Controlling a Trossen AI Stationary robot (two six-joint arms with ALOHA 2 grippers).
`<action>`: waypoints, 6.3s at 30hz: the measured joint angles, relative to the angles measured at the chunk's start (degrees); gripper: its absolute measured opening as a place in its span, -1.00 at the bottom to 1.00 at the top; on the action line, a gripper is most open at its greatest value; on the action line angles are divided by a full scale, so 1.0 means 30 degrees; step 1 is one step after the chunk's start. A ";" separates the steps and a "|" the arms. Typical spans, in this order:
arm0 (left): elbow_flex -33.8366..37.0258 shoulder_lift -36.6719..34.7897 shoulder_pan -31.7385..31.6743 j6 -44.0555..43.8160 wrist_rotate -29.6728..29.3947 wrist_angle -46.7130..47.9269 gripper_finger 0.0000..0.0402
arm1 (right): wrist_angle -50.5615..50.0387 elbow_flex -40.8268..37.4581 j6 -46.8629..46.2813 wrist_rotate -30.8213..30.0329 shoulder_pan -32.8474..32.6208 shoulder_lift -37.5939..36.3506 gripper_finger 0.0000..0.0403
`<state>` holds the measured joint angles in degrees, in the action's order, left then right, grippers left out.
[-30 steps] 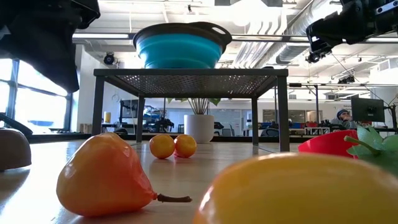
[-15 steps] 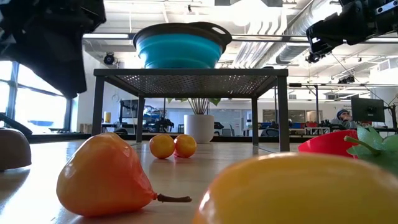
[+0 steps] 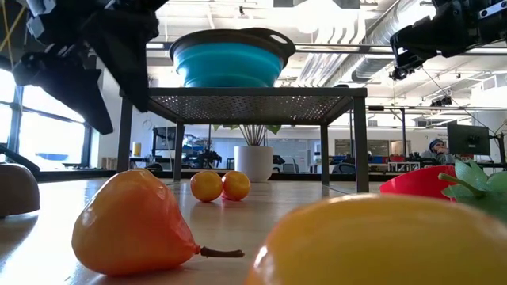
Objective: Pick & Place Fruit
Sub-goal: Put the pear into the blue strainer bowl on the shelf
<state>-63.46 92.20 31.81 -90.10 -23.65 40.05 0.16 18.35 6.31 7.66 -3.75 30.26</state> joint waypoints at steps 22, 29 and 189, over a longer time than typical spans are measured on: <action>0.0015 0.3543 0.0016 -0.3572 -0.0319 -0.2674 0.19 | 0.0150 0.0000 0.0356 0.0007 0.0000 0.0000 -0.99; -0.0022 0.4466 0.0024 -0.4144 -0.0648 -0.3169 0.19 | 0.0159 0.0000 0.0356 0.0006 0.0000 0.0000 -0.99; -0.3228 -0.4863 -0.9980 1.8236 0.1869 -0.3839 -0.30 | -0.0577 0.0007 -0.1174 0.1086 0.0000 0.0022 -0.98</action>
<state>-73.14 77.62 1.87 -35.40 -18.04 28.53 -1.57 18.37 2.79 10.92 -3.75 30.33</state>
